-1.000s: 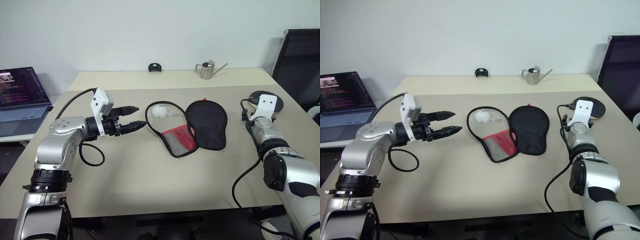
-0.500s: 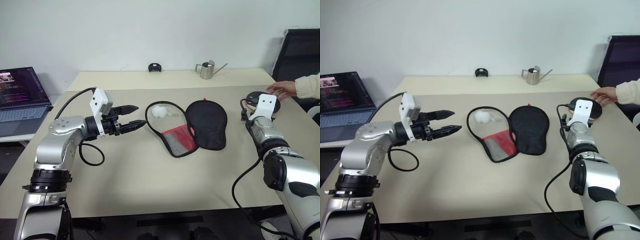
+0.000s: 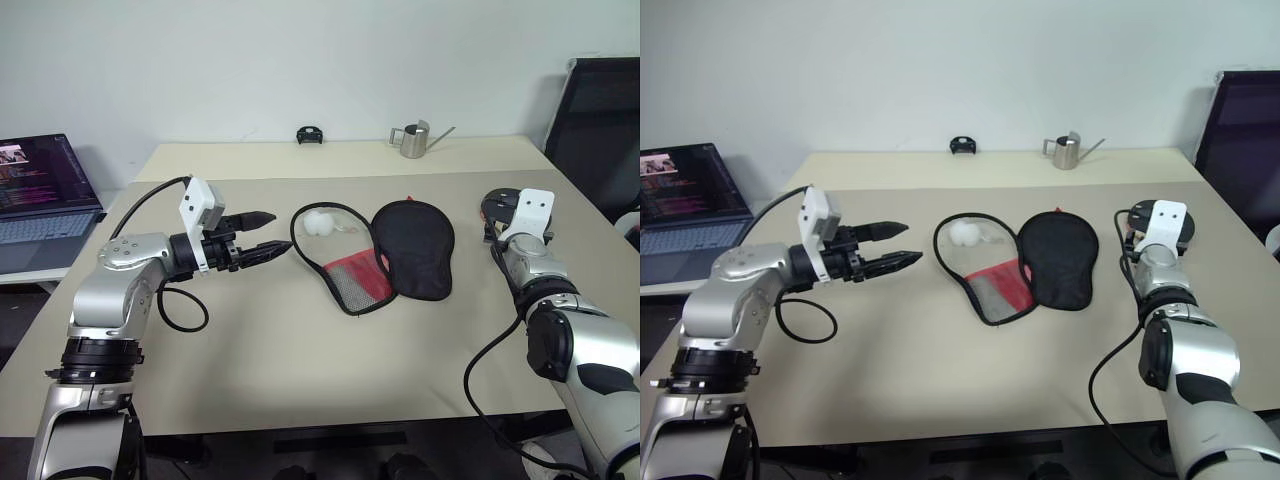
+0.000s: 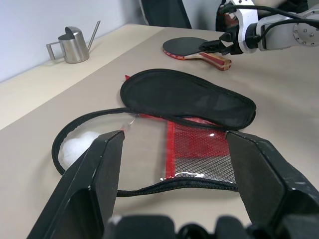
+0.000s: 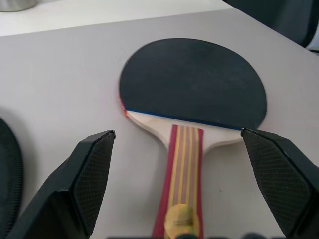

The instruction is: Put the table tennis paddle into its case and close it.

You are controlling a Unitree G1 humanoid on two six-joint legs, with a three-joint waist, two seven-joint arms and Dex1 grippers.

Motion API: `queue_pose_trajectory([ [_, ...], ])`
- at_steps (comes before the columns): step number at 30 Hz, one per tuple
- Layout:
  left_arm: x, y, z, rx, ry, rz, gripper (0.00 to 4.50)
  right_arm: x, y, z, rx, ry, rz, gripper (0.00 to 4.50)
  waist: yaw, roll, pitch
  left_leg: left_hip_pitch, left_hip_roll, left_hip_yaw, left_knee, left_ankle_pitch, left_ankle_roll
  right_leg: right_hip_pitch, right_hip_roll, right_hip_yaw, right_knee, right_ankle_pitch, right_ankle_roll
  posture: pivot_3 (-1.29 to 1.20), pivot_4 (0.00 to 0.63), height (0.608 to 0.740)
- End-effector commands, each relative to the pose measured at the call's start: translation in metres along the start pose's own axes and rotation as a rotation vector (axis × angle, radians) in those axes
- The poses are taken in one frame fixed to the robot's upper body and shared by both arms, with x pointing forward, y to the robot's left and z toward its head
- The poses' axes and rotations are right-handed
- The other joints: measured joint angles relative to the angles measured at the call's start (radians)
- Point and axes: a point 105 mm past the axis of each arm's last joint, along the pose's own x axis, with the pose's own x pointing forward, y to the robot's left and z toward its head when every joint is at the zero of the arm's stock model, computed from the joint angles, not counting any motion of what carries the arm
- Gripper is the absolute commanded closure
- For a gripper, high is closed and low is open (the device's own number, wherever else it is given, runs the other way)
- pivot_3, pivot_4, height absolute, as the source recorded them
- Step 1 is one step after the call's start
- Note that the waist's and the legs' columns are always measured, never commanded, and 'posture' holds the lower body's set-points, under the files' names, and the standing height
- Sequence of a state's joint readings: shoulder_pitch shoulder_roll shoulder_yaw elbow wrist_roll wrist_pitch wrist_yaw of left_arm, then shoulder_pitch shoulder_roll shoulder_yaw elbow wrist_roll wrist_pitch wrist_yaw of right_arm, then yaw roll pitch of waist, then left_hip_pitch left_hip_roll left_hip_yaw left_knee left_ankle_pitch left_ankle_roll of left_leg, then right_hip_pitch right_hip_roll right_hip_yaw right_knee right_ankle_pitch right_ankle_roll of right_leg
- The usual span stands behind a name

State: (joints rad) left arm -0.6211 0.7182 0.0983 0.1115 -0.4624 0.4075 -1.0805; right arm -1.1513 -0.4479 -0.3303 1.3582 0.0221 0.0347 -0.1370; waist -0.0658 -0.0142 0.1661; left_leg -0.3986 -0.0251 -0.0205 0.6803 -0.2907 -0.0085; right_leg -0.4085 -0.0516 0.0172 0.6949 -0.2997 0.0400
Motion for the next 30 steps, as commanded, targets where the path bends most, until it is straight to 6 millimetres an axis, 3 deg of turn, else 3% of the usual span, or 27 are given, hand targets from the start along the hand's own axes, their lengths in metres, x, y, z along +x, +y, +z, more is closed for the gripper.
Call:
queue_pose_trajectory([
  [1,-0.003,0.004,0.016,0.059,-0.030,0.010,0.96,0.000,0.000,0.012,0.011,-0.026,-0.011,0.07,0.000,0.000,0.000,0.000,0.000,0.000,0.000,0.000,0.000,0.000,0.000,0.000,0.000,0.000,0.000,0.00,0.150,0.740],
  [21,-0.005,0.003,0.019,0.070,-0.019,0.002,0.96,-0.002,0.000,-0.024,0.034,0.094,-0.029,0.07,-0.001,0.000,0.000,0.000,0.000,0.000,0.000,0.000,0.000,0.000,0.000,0.000,0.000,0.000,0.000,0.00,0.150,0.740],
  [30,-0.004,0.002,0.018,0.068,-0.018,-0.003,0.96,-0.002,-0.005,-0.032,0.034,0.108,-0.041,3.01,-0.001,0.000,0.000,0.000,0.000,0.000,0.000,0.000,0.000,0.000,0.000,0.000,0.000,0.000,0.000,0.00,0.150,0.740],
])
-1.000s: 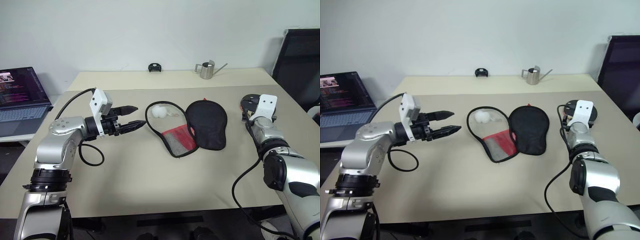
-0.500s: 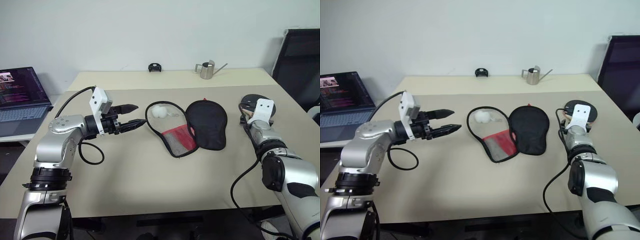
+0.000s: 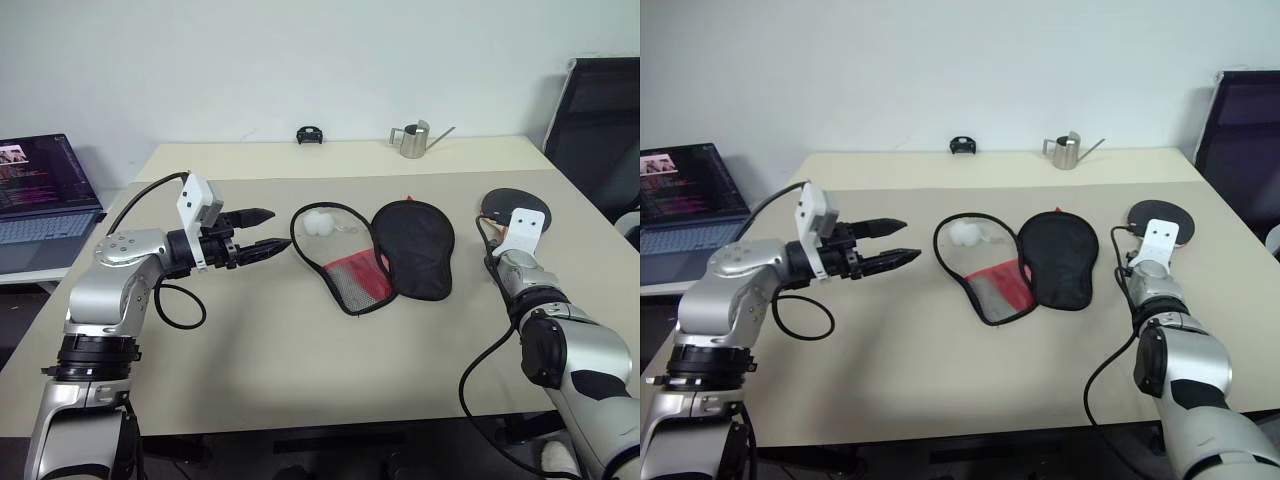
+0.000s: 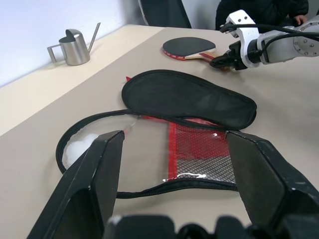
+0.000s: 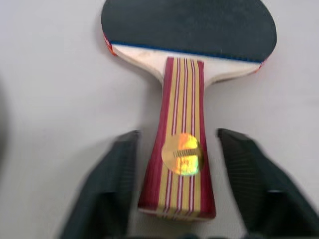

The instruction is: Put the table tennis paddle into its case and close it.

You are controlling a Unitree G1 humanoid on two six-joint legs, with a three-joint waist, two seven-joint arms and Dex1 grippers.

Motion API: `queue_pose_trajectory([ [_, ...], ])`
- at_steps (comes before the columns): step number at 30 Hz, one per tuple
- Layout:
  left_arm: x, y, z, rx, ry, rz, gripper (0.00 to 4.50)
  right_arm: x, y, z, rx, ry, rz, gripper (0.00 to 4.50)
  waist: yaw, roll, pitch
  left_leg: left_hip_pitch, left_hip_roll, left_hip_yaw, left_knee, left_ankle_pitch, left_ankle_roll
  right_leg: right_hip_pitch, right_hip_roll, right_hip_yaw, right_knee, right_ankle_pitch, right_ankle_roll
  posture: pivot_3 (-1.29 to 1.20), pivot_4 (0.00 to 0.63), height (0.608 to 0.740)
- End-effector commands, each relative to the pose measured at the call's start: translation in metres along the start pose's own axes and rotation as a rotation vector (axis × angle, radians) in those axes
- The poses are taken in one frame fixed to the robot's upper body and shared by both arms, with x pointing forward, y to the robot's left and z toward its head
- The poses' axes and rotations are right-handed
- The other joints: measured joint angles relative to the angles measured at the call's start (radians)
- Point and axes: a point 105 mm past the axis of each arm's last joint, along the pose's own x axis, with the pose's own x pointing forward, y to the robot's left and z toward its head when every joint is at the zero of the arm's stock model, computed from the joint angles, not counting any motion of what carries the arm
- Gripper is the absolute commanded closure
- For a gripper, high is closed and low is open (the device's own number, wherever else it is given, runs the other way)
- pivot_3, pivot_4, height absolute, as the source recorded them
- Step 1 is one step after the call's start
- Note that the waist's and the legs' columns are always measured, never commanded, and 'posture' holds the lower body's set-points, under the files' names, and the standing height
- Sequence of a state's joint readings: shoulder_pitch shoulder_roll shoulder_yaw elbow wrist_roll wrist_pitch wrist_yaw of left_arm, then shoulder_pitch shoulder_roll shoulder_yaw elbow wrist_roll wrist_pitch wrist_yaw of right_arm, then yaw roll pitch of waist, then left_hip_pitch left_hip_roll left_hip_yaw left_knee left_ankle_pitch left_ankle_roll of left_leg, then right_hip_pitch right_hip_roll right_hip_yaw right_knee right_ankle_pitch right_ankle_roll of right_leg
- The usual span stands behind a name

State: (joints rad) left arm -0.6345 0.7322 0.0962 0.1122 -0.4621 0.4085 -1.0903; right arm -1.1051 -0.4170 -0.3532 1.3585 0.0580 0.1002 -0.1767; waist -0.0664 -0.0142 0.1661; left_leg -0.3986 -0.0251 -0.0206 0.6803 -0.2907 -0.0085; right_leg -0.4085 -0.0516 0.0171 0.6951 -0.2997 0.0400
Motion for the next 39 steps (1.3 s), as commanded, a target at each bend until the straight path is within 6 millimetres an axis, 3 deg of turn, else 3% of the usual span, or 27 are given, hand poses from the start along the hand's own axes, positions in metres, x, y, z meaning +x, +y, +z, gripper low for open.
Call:
queue_pose_trajectory([
  [1,-0.002,0.001,0.013,0.050,-0.024,0.002,0.96,0.001,-0.009,0.006,-0.006,-0.021,-0.018,3.04,0.000,0.000,0.000,0.000,0.000,0.000,0.000,0.000,0.000,0.000,0.000,0.000,0.000,0.000,0.000,0.00,0.150,0.740],
  [6,0.001,-0.003,0.011,0.047,-0.027,-0.012,0.96,0.002,-0.018,0.013,-0.042,-0.035,-0.009,3.04,0.000,0.000,0.000,0.000,0.000,0.000,0.000,0.000,0.000,0.000,0.000,0.000,0.000,0.000,0.000,0.00,0.150,0.740],
  [16,0.009,-0.025,0.015,0.037,-0.054,-0.117,0.96,-0.004,-0.020,0.017,-0.178,0.038,0.205,3.04,0.001,0.000,0.000,0.000,0.000,0.000,0.000,0.000,0.000,0.001,0.000,0.000,-0.001,0.000,0.000,0.00,0.150,0.740],
  [19,0.013,-0.032,0.018,0.038,-0.057,-0.163,0.96,-0.019,-0.022,0.015,-0.206,0.060,0.257,3.04,0.001,0.000,0.000,0.000,0.000,0.000,0.000,0.000,0.000,0.001,0.000,0.000,0.000,0.000,0.000,0.00,0.150,0.740],
  [27,0.020,-0.038,0.019,0.040,-0.049,-0.240,0.96,-0.104,-0.035,-0.026,-0.294,0.200,0.395,3.04,0.016,0.000,0.000,0.000,0.001,-0.002,0.000,-0.002,0.004,0.001,0.001,-0.001,0.000,0.000,0.000,0.00,0.150,0.740],
  [29,0.021,-0.039,0.019,0.038,-0.049,-0.250,0.96,-0.117,-0.039,-0.033,-0.298,0.231,0.402,3.04,0.016,0.000,0.000,0.001,0.001,-0.002,0.000,-0.003,0.004,0.001,0.001,-0.001,0.001,0.000,0.000,0.00,0.150,0.740],
  [33,0.024,-0.039,0.017,0.033,-0.053,-0.261,0.96,-0.132,-0.047,-0.040,-0.296,0.264,0.395,3.04,0.017,0.000,0.000,0.002,0.000,-0.002,0.000,-0.002,0.005,0.002,0.001,0.000,0.001,0.000,0.000,0.00,0.150,0.740],
  [37,0.029,-0.039,0.017,0.036,-0.057,-0.276,0.96,-0.131,-0.050,-0.042,-0.253,0.272,0.373,3.04,0.019,0.000,0.000,0.003,0.000,-0.003,0.000,-0.002,0.005,0.003,0.002,-0.001,0.002,0.000,0.000,0.00,0.150,0.740],
  [39,0.030,-0.039,0.018,0.039,-0.058,-0.281,0.96,-0.128,-0.055,-0.041,-0.248,0.256,0.344,2.30,0.019,0.000,0.000,0.003,0.000,-0.003,0.000,-0.002,0.005,0.003,0.002,-0.001,0.001,0.000,0.000,0.00,0.150,0.740],
])
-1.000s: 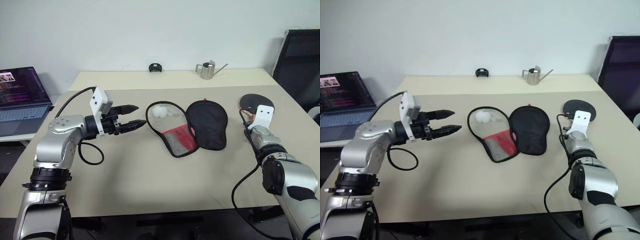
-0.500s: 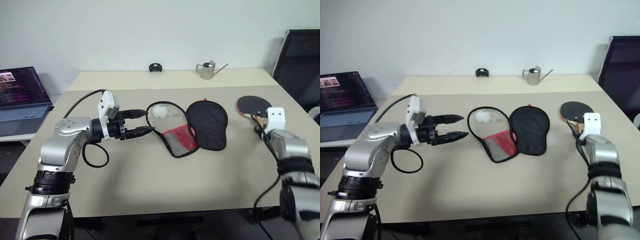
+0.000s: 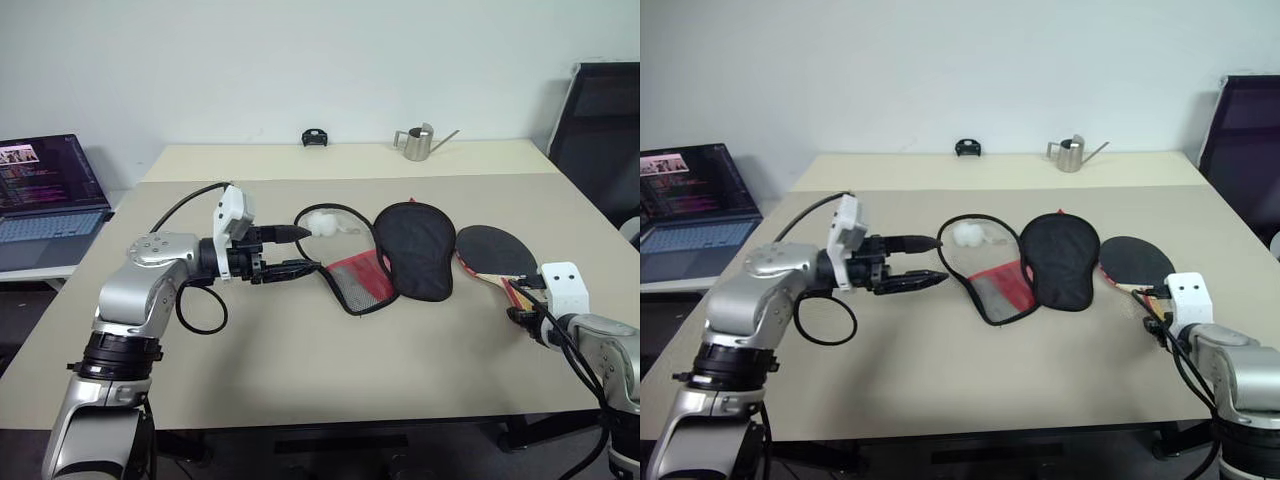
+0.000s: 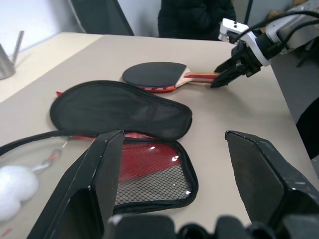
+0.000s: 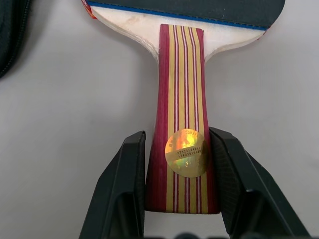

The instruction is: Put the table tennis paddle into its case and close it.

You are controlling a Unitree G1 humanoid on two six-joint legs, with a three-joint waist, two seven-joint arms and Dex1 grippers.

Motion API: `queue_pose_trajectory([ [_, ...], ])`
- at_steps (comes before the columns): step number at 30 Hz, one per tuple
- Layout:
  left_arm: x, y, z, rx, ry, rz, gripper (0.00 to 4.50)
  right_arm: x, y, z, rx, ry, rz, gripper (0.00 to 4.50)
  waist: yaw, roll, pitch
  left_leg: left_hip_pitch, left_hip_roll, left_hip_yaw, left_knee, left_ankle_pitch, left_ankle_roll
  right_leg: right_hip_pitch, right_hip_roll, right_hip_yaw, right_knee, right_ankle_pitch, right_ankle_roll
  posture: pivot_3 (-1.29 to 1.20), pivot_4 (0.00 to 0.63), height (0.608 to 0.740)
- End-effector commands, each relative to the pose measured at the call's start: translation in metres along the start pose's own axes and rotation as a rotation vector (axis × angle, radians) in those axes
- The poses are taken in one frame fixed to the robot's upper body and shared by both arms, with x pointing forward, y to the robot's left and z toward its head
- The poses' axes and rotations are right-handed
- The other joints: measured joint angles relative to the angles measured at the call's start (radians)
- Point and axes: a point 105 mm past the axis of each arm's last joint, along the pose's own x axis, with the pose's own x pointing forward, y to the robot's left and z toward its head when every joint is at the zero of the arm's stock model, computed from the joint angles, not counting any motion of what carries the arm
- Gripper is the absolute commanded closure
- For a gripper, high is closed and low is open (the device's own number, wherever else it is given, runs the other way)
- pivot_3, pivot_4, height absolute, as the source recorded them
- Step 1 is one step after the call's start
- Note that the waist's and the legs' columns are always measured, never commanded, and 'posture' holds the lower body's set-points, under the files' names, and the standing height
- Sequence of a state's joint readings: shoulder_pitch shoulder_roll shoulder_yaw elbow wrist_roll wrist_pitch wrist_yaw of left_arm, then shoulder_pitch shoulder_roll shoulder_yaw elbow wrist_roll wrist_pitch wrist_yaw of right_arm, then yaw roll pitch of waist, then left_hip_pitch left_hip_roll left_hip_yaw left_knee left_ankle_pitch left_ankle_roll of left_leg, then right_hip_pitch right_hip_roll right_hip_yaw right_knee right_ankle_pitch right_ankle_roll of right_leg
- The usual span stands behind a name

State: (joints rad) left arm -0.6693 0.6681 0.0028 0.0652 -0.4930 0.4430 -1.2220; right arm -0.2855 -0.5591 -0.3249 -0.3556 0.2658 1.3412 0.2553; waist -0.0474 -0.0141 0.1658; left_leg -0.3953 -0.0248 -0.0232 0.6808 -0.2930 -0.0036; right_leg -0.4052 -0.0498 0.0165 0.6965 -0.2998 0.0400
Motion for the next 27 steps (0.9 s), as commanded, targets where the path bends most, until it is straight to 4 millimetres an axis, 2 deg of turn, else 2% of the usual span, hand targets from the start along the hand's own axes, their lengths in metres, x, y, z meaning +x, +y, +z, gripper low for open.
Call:
queue_pose_trajectory([
  [1,0.002,0.001,0.013,0.063,-0.019,-0.015,0.96,-0.003,-0.007,0.005,0.013,-0.035,-0.027,2.05,0.000,0.000,0.000,0.000,0.000,0.000,0.000,0.000,0.000,0.000,0.000,0.000,0.000,0.000,0.000,0.00,0.150,0.740],
  [5,0.000,0.001,0.012,0.062,-0.016,-0.012,0.96,-0.002,-0.004,0.010,0.008,-0.062,-0.019,0.62,0.001,0.000,0.000,0.000,0.000,0.000,0.000,0.000,0.000,0.000,0.000,0.000,0.000,0.000,0.000,0.00,0.150,0.740],
  [10,-0.001,0.001,0.011,0.061,-0.014,-0.006,0.96,0.007,0.004,0.021,0.017,-0.100,-0.001,0.62,0.000,0.000,0.000,0.000,0.000,0.000,0.000,0.000,0.000,0.000,0.000,0.000,0.000,0.000,0.000,0.00,0.150,0.740],
  [16,-0.003,0.002,0.013,0.066,-0.013,-0.001,0.96,0.027,0.014,0.036,0.041,-0.130,0.059,0.62,0.000,0.000,0.000,0.000,0.000,0.000,0.000,0.000,0.000,0.000,0.000,0.000,0.000,0.000,0.000,0.00,0.150,0.740],
  [21,-0.008,0.005,0.013,0.074,-0.001,0.015,0.96,0.040,0.006,0.033,0.019,-0.097,0.046,0.62,-0.003,0.000,0.000,0.000,0.000,0.000,0.000,0.000,0.000,0.000,0.000,0.000,0.000,0.000,0.000,0.00,0.150,0.740],
  [27,-0.013,0.005,0.013,0.075,0.006,0.035,0.96,0.045,0.003,0.025,0.026,-0.067,0.044,0.62,-0.002,-0.003,-0.002,0.000,0.000,0.000,0.001,0.000,0.000,0.001,0.000,0.000,0.000,0.000,0.000,0.00,0.150,0.740],
])
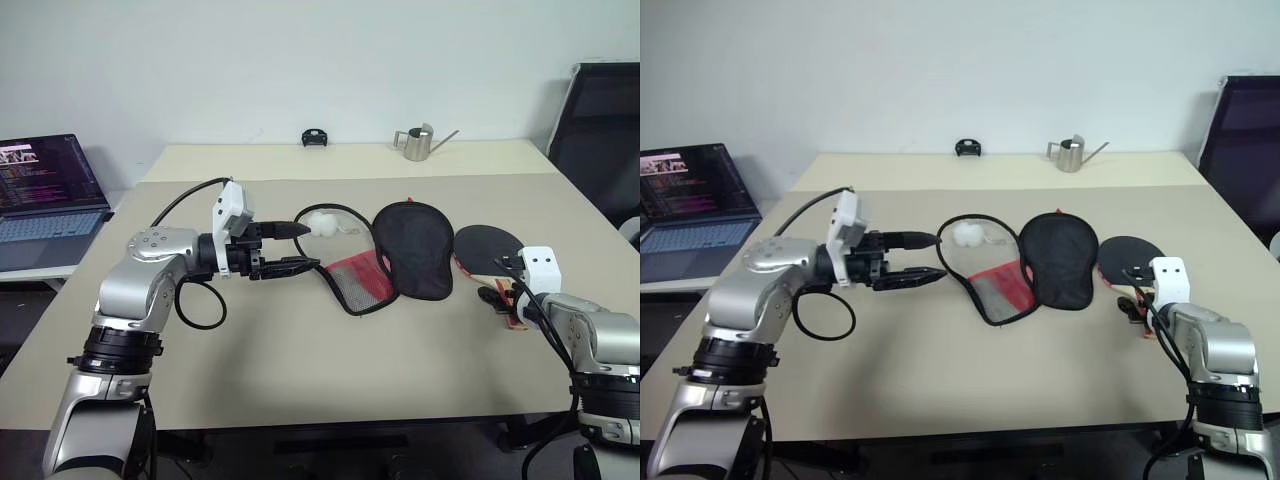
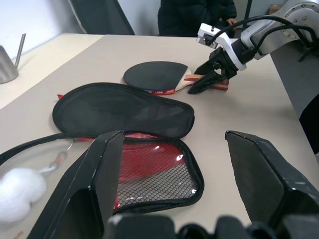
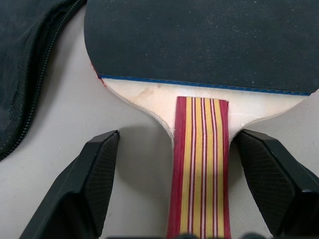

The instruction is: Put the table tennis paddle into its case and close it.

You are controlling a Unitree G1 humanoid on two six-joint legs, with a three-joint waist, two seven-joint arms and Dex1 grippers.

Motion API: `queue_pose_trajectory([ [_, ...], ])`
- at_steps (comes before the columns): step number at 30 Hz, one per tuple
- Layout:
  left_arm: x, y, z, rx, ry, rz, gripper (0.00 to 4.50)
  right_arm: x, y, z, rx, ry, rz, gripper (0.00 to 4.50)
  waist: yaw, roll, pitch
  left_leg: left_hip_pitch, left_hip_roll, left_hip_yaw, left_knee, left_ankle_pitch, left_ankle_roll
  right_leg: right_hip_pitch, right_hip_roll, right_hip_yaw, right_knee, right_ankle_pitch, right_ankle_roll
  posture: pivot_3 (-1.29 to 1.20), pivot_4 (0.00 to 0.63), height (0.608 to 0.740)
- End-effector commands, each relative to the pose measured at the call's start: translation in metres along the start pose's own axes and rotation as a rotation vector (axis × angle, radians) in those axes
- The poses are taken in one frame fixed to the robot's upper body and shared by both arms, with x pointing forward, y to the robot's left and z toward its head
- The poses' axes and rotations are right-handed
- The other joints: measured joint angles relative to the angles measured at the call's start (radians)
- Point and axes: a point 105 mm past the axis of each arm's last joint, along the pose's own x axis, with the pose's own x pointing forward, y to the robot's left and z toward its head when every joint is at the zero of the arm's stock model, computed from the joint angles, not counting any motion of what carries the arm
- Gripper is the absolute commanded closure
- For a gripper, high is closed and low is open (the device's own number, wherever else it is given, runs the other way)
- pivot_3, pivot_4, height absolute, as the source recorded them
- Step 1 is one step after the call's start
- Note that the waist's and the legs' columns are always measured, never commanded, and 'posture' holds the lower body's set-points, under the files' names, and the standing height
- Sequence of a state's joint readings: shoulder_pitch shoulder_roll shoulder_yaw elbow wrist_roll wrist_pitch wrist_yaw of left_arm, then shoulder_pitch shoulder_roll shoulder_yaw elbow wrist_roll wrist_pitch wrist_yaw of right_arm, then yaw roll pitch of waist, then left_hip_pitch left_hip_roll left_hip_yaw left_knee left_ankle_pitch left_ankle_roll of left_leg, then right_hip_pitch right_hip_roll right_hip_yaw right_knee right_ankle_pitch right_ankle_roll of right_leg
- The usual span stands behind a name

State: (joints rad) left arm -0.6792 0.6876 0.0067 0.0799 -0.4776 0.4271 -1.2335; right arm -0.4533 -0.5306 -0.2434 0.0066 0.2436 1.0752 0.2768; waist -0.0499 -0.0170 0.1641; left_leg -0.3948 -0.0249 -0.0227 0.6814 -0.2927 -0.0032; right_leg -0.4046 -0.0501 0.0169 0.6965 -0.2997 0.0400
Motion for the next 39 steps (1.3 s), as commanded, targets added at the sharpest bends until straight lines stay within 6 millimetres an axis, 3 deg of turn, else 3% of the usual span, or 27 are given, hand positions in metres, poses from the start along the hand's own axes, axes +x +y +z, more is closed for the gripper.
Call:
queue_pose_trajectory([
  [1,-0.009,0.002,0.011,0.051,-0.012,0.025,0.96,0.001,-0.005,0.002,-0.007,-0.003,-0.019,0.62,0.000,0.000,0.000,0.000,0.000,0.000,0.000,0.000,0.000,0.000,0.000,0.000,0.000,0.000,0.000,0.00,0.150,0.740],
  [3,-0.010,0.002,0.010,0.051,-0.009,0.031,0.96,0.003,-0.006,-0.002,0.013,0.009,-0.028,0.78,0.000,-0.002,-0.001,0.000,0.000,0.000,0.000,0.000,0.000,0.000,0.000,0.000,0.000,0.000,0.000,0.00,0.150,0.740],
  [6,-0.019,0.008,0.010,0.065,0.006,0.076,0.96,0.001,-0.014,-0.007,0.036,0.026,-0.064,1.49,0.000,-0.003,-0.002,0.001,0.000,0.000,0.000,0.000,0.000,0.000,0.000,0.000,0.000,0.000,0.000,0.00,0.150,0.740],
  [12,-0.040,0.017,0.008,0.064,0.029,0.155,0.96,-0.007,-0.029,-0.002,0.071,-0.012,-0.137,3.39,0.007,-0.003,-0.002,0.000,0.000,-0.001,0.000,0.000,0.000,0.000,0.000,-0.001,0.000,0.000,0.000,0.00,0.150,0.740],
  [17,-0.043,0.018,0.007,0.063,0.036,0.163,0.96,-0.012,-0.031,0.009,0.096,-0.062,-0.167,3.40,0.018,-0.003,-0.002,0.000,0.000,-0.001,0.000,0.000,0.000,0.000,-0.001,-0.001,0.000,0.000,0.000,0.00,0.150,0.740],
  [26,-0.045,0.018,0.003,0.062,0.052,0.165,0.96,-0.038,-0.011,0.081,0.055,-0.284,-0.152,3.40,0.010,0.000,0.000,-0.002,0.000,0.000,-0.001,0.000,0.000,-0.003,0.000,0.000,0.000,0.000,0.000,0.00,0.150,0.740],
  [32,-0.043,0.019,0.001,0.064,0.049,0.162,0.96,-0.036,0.045,0.101,0.083,-0.321,-0.017,3.40,0.009,0.000,0.000,-0.003,0.000,-0.001,-0.001,0.000,0.000,-0.003,0.000,-0.001,0.000,0.000,0.000,0.00,0.150,0.740],
  [39,-0.039,0.020,0.001,0.069,0.043,0.159,0.96,-0.014,0.097,0.091,0.153,-0.270,0.072,3.40,0.010,0.000,0.000,-0.004,0.000,-0.001,-0.001,0.000,0.000,-0.005,0.000,-0.001,0.000,0.000,0.000,0.00,0.150,0.740],
])
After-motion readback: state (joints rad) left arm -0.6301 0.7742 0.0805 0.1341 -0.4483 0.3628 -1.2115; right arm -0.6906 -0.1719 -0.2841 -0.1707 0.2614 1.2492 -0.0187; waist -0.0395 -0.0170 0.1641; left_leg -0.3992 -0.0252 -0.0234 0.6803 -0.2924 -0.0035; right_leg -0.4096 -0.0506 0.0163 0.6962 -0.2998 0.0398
